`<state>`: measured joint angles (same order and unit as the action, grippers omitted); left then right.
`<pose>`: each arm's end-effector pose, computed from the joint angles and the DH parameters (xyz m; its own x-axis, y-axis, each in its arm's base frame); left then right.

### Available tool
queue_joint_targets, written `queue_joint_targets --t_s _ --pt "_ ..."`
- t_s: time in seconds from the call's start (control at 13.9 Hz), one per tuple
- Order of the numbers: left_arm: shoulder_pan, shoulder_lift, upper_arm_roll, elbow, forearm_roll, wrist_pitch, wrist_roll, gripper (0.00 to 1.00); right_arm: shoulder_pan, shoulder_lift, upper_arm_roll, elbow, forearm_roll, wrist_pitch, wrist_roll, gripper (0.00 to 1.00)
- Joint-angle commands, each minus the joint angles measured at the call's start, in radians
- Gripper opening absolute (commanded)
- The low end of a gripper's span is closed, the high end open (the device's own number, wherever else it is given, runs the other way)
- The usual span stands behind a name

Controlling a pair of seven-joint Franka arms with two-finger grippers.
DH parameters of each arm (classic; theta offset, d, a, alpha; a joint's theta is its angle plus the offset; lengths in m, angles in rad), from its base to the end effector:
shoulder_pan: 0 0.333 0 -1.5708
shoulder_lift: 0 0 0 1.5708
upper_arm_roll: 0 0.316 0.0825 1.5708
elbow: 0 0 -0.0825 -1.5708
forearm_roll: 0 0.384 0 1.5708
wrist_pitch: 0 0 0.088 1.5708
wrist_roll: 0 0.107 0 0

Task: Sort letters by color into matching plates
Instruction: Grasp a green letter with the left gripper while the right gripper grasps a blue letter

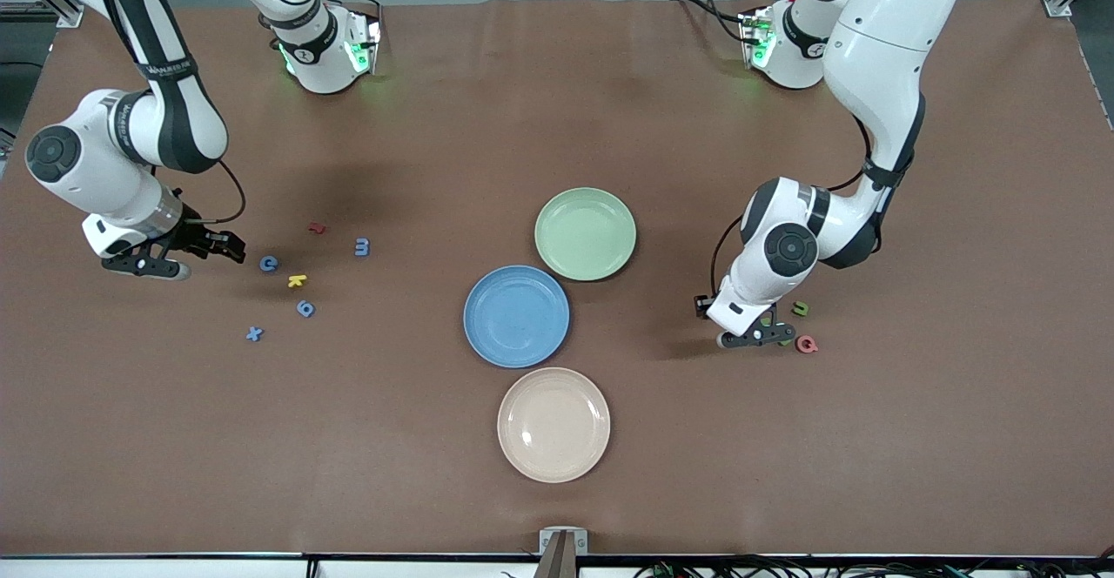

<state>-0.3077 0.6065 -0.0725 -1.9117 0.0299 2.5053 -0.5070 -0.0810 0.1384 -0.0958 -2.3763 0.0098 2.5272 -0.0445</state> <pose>0.5817 -0.2311 0.1748 0.9932 0.1149 -0.0211 0.1152 -0.9932 0.0155 0.4988 -0.0896 0.2664 0.9902 -0.1388 0.0129 -0.1389 -0.9903 0.0080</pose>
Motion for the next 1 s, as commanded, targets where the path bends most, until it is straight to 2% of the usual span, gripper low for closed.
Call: queue_joint_targets --t_s 0.0,0.36,0.72,0.93 --pt "-0.005 0.007 0.003 0.016 0.021 -0.002 -0.021 0.46 -0.011 0.065 0.008 -0.015 0.007 0.090 0.002 0.68" --pt "-0.005 0.006 0.003 0.016 0.021 -0.002 -0.021 0.25 -0.006 0.134 0.011 -0.024 0.009 0.128 0.003 0.69" --pt "-0.005 -0.028 0.003 0.016 0.021 -0.019 -0.033 0.23 -0.002 0.181 0.014 -0.024 0.010 0.160 0.005 0.70" --pt "-0.014 -0.079 -0.016 0.022 0.021 -0.110 -0.080 0.23 0.006 0.187 0.016 -0.024 0.010 0.160 0.005 0.71"
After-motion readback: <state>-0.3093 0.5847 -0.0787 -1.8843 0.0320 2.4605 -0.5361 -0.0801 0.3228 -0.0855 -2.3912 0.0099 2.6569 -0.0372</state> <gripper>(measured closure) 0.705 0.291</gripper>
